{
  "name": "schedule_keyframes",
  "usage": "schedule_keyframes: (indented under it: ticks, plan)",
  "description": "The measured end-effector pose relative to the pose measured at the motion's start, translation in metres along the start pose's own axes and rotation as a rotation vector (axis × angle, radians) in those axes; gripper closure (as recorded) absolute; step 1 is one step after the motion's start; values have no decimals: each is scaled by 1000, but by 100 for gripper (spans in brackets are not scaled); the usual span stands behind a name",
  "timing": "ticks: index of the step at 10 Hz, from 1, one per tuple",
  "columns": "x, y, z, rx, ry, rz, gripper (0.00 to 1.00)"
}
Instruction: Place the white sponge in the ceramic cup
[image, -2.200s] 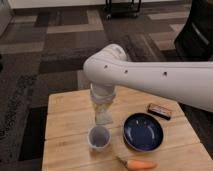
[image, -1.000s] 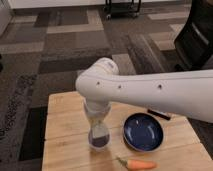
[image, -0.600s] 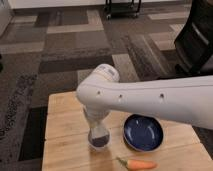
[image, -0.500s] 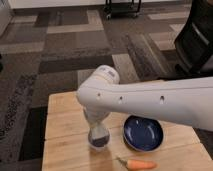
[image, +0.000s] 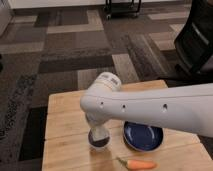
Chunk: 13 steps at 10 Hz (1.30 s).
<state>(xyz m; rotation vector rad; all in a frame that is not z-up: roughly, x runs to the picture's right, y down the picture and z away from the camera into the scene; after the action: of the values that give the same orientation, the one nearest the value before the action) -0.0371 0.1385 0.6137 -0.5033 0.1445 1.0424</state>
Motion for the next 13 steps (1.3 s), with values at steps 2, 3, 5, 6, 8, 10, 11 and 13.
schedule_keyframes:
  ticks: [2, 3, 5, 6, 8, 10, 11, 13]
  plan:
    - [-2, 1, 2, 7, -32, -13, 100]
    - [-1, 2, 4, 7, -36, -18, 100]
    - [4, 8, 9, 0, -30, -41, 100]
    - [7, 12, 11, -4, -25, -53, 100]
    - [12, 15, 13, -13, -14, -59, 96]
    - [12, 16, 13, -14, -13, -60, 88]
    - [12, 16, 13, -14, -13, -60, 80]
    - [12, 16, 13, -14, -12, -60, 54]
